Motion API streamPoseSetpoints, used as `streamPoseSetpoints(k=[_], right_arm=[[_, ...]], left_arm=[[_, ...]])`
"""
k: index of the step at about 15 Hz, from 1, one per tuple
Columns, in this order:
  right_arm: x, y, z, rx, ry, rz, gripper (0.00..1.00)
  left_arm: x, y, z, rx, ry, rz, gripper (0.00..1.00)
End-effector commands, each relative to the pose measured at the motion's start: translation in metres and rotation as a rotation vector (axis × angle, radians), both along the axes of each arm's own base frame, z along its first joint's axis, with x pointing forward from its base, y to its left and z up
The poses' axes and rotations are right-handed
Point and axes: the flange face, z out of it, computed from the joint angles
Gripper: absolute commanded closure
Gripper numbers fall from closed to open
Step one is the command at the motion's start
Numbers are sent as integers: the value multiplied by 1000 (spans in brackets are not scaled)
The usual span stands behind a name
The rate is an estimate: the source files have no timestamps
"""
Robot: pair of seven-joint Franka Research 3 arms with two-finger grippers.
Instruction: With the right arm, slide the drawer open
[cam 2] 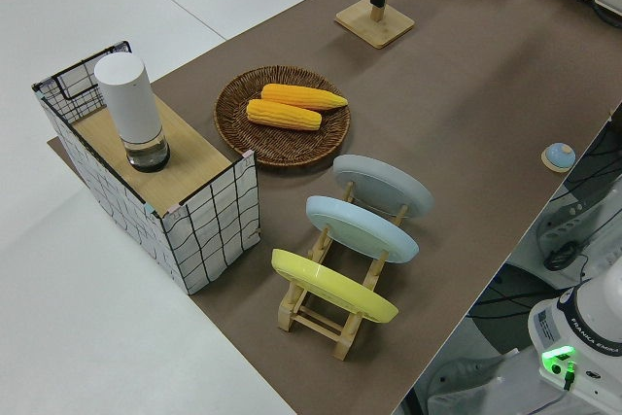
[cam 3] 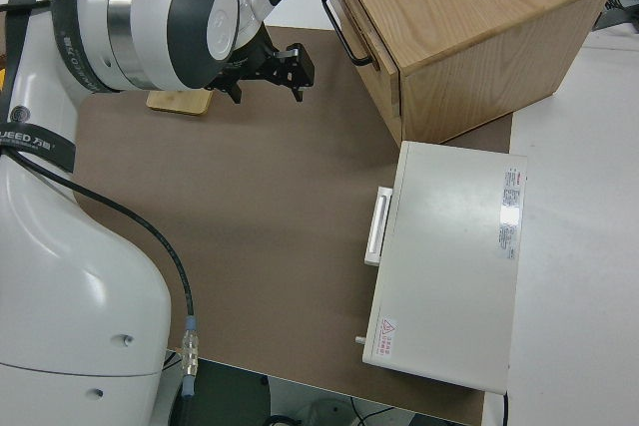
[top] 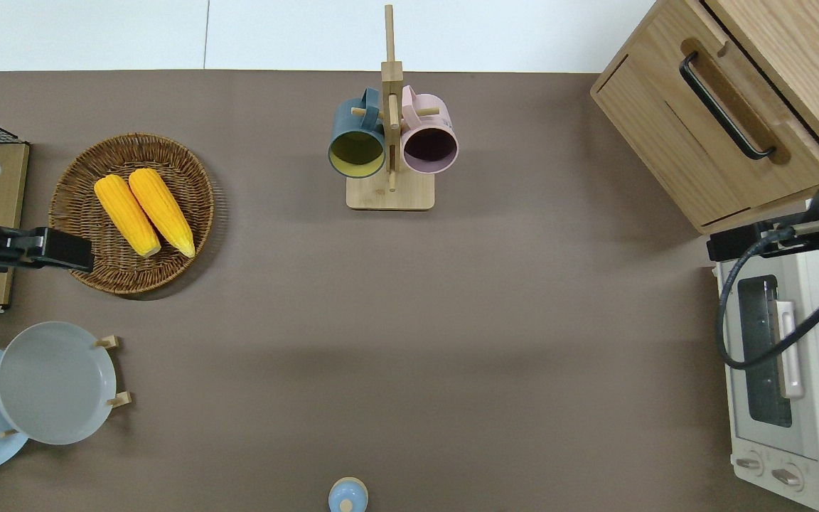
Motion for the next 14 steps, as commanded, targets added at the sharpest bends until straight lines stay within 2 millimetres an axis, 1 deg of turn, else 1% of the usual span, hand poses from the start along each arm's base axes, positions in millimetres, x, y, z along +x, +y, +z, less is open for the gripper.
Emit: streamPoseSetpoints(k=[1,8,14], right_arm=[[2,-3,5,26,-4,-17,15],[0,-16,3,30,14,-37,17],[-5,-12,0,15,52,-31,19]], left_arm=[[2,1,4,16,5,-11,7],[2,1,4,16,5,-11,7],[2,1,4,16,5,-11,7]])
